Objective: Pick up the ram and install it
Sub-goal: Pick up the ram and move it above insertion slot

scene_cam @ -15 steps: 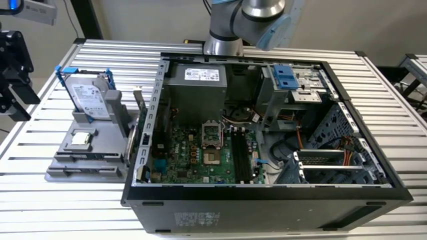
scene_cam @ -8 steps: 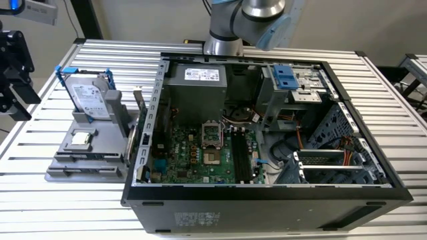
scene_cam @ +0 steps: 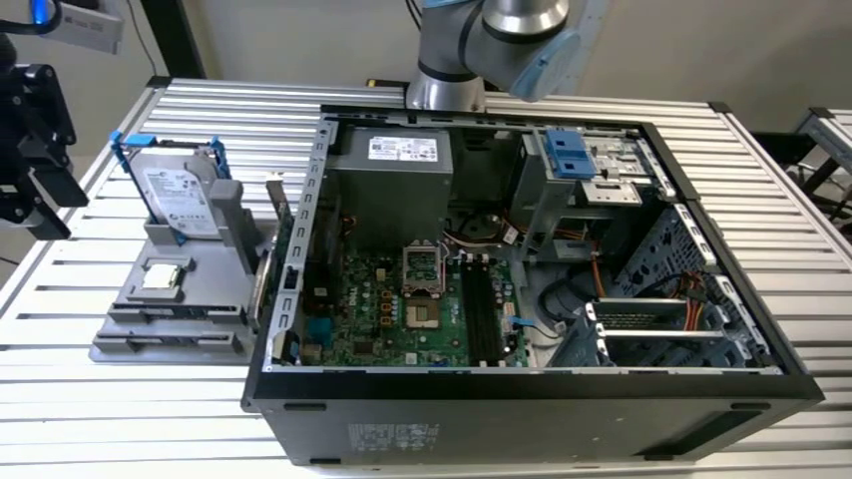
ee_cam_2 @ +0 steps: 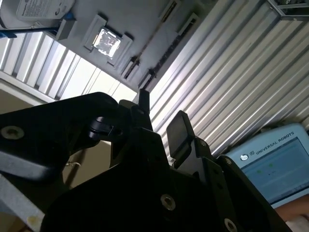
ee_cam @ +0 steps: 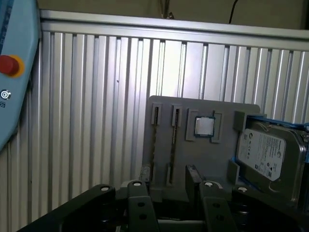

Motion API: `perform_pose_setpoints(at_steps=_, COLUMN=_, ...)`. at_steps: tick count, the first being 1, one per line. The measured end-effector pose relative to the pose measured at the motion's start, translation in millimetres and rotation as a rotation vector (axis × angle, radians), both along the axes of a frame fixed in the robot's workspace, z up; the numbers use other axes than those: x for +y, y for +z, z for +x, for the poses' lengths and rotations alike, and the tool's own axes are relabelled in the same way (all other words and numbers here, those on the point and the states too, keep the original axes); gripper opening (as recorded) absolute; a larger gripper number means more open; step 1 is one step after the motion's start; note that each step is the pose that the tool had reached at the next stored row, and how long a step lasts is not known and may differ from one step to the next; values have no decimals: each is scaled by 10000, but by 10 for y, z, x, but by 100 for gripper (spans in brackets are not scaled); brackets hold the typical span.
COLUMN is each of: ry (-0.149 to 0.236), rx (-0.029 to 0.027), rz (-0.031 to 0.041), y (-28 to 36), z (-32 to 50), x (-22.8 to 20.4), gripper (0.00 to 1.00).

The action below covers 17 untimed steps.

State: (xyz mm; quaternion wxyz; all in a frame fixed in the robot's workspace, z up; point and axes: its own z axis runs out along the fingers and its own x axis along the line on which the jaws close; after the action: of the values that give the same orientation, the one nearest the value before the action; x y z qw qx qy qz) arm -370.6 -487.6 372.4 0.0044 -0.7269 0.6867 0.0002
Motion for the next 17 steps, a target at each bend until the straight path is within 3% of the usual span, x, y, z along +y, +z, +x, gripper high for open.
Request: perform_pose_setpoints(at_steps=17, ry=-36, rx=0, rz=0, y=-163, z=3, x=26, gripper=100)
